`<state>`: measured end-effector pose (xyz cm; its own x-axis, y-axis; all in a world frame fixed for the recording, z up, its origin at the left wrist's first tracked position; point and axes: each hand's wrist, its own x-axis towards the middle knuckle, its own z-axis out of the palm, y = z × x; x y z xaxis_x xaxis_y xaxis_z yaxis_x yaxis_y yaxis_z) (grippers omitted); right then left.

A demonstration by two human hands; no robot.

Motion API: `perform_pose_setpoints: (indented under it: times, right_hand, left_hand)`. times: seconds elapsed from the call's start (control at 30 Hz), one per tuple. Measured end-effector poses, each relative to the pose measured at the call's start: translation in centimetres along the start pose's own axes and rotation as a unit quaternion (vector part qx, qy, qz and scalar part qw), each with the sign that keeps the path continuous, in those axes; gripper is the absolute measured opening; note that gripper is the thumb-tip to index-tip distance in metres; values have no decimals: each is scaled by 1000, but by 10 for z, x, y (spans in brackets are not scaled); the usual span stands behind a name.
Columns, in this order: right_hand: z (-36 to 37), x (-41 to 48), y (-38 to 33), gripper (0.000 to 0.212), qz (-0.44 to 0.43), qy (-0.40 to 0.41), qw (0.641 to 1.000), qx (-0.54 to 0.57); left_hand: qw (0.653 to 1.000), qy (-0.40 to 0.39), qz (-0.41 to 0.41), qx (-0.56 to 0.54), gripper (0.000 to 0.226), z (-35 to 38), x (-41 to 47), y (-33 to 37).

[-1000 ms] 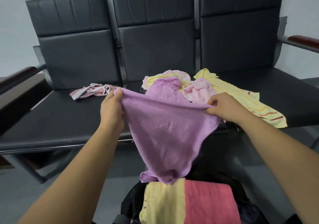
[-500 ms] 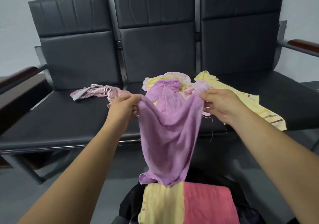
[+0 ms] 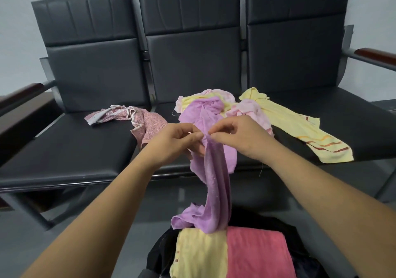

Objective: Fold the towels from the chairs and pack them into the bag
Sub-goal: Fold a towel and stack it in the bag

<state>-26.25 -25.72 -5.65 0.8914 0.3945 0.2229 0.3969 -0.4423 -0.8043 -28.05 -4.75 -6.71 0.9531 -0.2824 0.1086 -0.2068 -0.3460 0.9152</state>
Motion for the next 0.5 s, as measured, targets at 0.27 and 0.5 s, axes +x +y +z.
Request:
perform_pose_setpoints:
  times: [0.27, 0.5]
  right_hand:
    - [17, -1, 2, 10, -10, 33, 999, -25]
    - [-10, 9, -3, 20, 54, 150, 915, 370]
  left_hand:
    - [987, 95, 58, 112, 19, 3, 5, -1]
    - [997, -15, -55, 52, 45, -13, 1, -20]
